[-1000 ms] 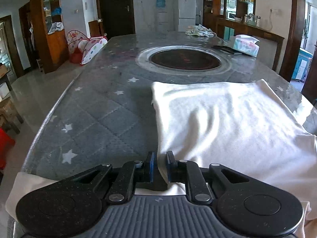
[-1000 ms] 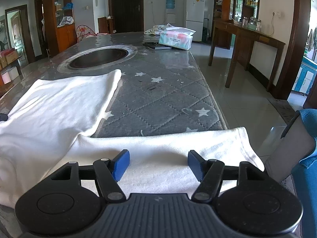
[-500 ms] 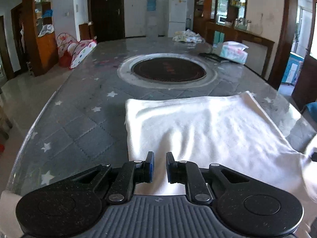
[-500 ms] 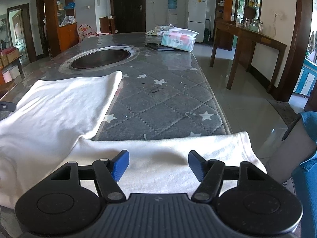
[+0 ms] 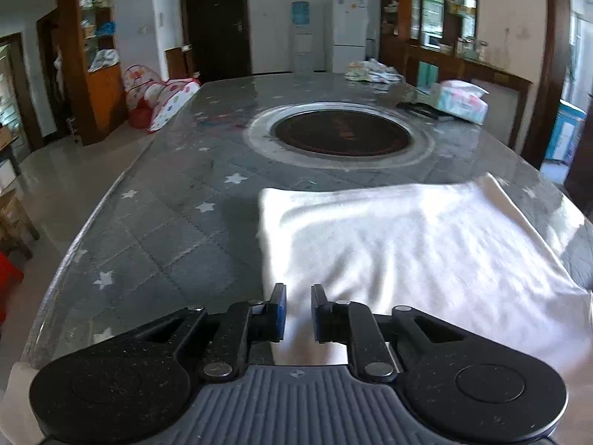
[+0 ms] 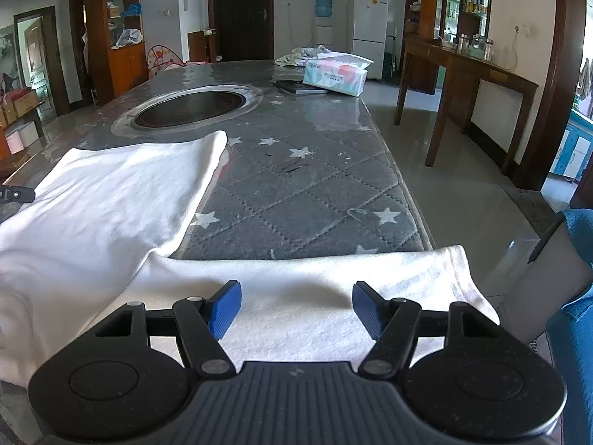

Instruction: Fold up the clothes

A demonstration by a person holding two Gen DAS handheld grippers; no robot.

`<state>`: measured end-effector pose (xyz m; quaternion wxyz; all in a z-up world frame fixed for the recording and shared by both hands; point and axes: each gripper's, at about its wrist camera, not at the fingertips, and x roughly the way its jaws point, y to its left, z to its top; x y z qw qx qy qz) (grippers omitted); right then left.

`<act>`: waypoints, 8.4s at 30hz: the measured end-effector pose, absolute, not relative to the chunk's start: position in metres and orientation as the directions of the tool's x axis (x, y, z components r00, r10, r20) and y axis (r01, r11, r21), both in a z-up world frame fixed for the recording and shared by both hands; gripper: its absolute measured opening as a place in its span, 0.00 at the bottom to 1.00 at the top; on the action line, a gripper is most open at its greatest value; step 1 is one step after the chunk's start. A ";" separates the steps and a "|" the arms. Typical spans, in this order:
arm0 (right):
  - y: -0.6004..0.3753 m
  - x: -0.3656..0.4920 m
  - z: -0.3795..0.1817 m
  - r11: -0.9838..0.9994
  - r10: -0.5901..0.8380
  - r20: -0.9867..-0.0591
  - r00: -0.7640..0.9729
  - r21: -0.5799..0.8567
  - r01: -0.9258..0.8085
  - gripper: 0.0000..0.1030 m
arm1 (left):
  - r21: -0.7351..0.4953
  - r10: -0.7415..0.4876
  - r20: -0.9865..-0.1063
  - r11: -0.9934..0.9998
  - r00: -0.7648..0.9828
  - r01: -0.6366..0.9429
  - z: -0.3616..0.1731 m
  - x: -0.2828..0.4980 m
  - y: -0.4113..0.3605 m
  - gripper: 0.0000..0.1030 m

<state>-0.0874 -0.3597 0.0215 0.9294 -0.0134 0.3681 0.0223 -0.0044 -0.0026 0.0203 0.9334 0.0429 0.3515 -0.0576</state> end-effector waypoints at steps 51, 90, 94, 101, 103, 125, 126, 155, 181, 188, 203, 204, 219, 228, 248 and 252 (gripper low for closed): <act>-0.192 -0.159 0.037 0.763 0.409 -0.705 0.580 -0.084 -0.640 0.38 | 0.002 -0.470 -0.601 0.808 0.647 0.589 0.047 -0.168 -0.034 0.06; -0.190 -0.183 0.037 0.635 0.448 -0.744 0.496 -0.127 -0.762 0.02 | -0.059 -0.508 -0.644 0.778 0.571 0.626 0.023 -0.116 -0.052 0.14; -0.203 -0.183 0.054 0.649 0.474 -0.720 0.507 -0.104 -0.754 0.05 | -0.056 -0.529 -0.647 0.752 0.550 0.657 0.014 -0.130 -0.048 0.14; -0.213 -0.154 0.048 0.753 0.426 -0.697 0.577 -0.080 -0.653 0.08 | -0.051 -0.539 -0.638 0.742 0.550 0.668 0.015 -0.139 -0.043 0.14; -0.211 -0.149 0.037 0.760 0.415 -0.716 0.561 -0.067 -0.647 0.09 | -0.051 -0.536 -0.641 0.744 0.549 0.667 0.017 -0.137 -0.043 0.14; -0.366 -0.118 0.019 0.990 0.107 -0.668 0.737 0.003 -0.142 0.29 | -0.066 -0.554 -0.655 0.720 0.514 0.691 0.015 -0.124 -0.089 0.19; -0.373 -0.119 0.020 0.993 0.094 -0.664 0.741 0.006 -0.120 0.29 | -0.065 -0.553 -0.654 0.720 0.516 0.690 0.015 -0.125 -0.088 0.21; -0.499 -0.124 0.025 0.904 0.023 -0.529 0.848 0.374 0.208 0.05 | -0.020 -0.556 -0.643 0.699 0.526 0.715 0.028 -0.130 -0.119 0.39; -0.376 -0.121 0.162 0.964 0.249 -0.325 0.912 0.169 -0.203 0.05 | -0.080 -0.620 -0.530 0.716 0.578 0.694 0.042 -0.145 -0.089 0.49; -0.284 -0.105 0.166 0.896 0.436 -0.378 0.817 0.094 -0.435 0.05 | -0.112 -0.490 -0.519 0.851 0.700 0.513 0.041 -0.147 -0.015 0.49; -0.168 -0.121 0.090 0.721 0.579 -0.625 0.523 0.093 -0.686 0.12 | -0.158 -0.427 -0.529 0.899 0.733 0.409 0.036 -0.152 0.022 0.50; -0.174 -0.122 0.092 0.727 0.571 -0.627 0.530 0.086 -0.682 0.15 | -0.157 -0.429 -0.527 0.898 0.734 0.412 0.037 -0.152 0.021 0.50; -0.273 -0.117 0.042 0.860 0.380 -0.750 0.541 0.071 -0.506 0.17 | -0.159 -0.454 -0.583 0.877 0.674 0.453 0.022 -0.118 -0.010 0.30; -0.285 -0.084 0.044 0.892 0.366 -0.703 0.610 0.079 -0.444 0.15 | -0.135 -0.424 -0.598 0.890 0.680 0.436 0.018 -0.111 -0.008 0.28; -0.302 -0.097 0.039 0.929 0.254 -0.701 0.666 -0.014 -0.369 0.17 | -0.115 -0.415 -0.594 0.892 0.690 0.438 0.030 -0.124 -0.005 0.28; -0.295 -0.111 0.050 0.909 0.296 -0.684 0.667 -0.012 -0.416 0.18 | -0.094 -0.403 -0.597 0.894 0.694 0.438 0.029 -0.132 -0.004 0.28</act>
